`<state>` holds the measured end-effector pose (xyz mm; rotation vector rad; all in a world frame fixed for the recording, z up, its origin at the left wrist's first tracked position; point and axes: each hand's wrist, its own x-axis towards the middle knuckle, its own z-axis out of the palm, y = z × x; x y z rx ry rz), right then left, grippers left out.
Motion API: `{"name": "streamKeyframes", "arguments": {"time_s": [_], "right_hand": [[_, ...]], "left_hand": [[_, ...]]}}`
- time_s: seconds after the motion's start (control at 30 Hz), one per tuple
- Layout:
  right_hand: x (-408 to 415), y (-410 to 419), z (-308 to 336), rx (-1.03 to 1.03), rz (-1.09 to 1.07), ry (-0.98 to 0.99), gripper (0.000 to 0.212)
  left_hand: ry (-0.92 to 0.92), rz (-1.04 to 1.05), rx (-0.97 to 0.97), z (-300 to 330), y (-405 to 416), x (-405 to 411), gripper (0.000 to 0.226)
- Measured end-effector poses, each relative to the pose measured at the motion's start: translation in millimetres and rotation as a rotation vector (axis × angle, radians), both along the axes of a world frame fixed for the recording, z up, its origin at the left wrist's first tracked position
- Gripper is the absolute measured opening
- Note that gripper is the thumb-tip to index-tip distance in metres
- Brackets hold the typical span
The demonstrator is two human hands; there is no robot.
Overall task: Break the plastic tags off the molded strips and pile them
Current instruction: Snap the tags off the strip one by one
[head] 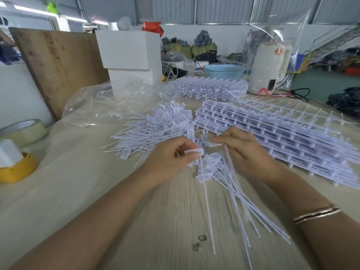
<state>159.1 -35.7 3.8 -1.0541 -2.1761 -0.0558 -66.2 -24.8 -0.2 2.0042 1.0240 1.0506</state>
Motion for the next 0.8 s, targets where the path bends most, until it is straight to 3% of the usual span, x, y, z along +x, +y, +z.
{"name": "streamKeyframes", "arguments": {"time_s": [0.17, 0.23, 0.33, 0.4, 0.47, 0.57, 0.63, 0.8], "right_hand": [[-3, 7, -8, -0.06, 0.003, -0.186, 0.05], [-3, 5, -6, -0.12, -0.021, -0.146, 0.053], [2, -4, 11, -0.105, -0.089, 0.056, 0.042], [16, -12, 26, -0.209, -0.217, 0.113, 0.037], [28, -23, 38, -0.528, -0.327, -0.024, 0.045], [22, -31, 36, -0.967, -0.268, -0.308, 0.032], [2, -34, 30, -1.05, -0.182, -0.245, 0.029], [-27, -36, 21, -1.079, 0.047, -0.035, 0.044]], "left_hand": [[0.329, 0.19, 0.363, -9, 8, 20, 0.023], [0.43, 0.302, 0.402, -8, 8, 18, 0.034], [0.366, 0.355, 0.483, 4, -6, 12, 0.028], [0.405, 0.304, 0.38, 11, -21, 7, 0.054], [0.578, 0.23, 0.174, 16, -37, 8, 0.08], [0.806, 0.151, 0.053, 14, -51, 19, 0.078], [0.831, 0.161, 0.081, 13, -54, 28, 0.074], [0.943, 0.184, 0.139, 11, -50, 29, 0.07]]}}
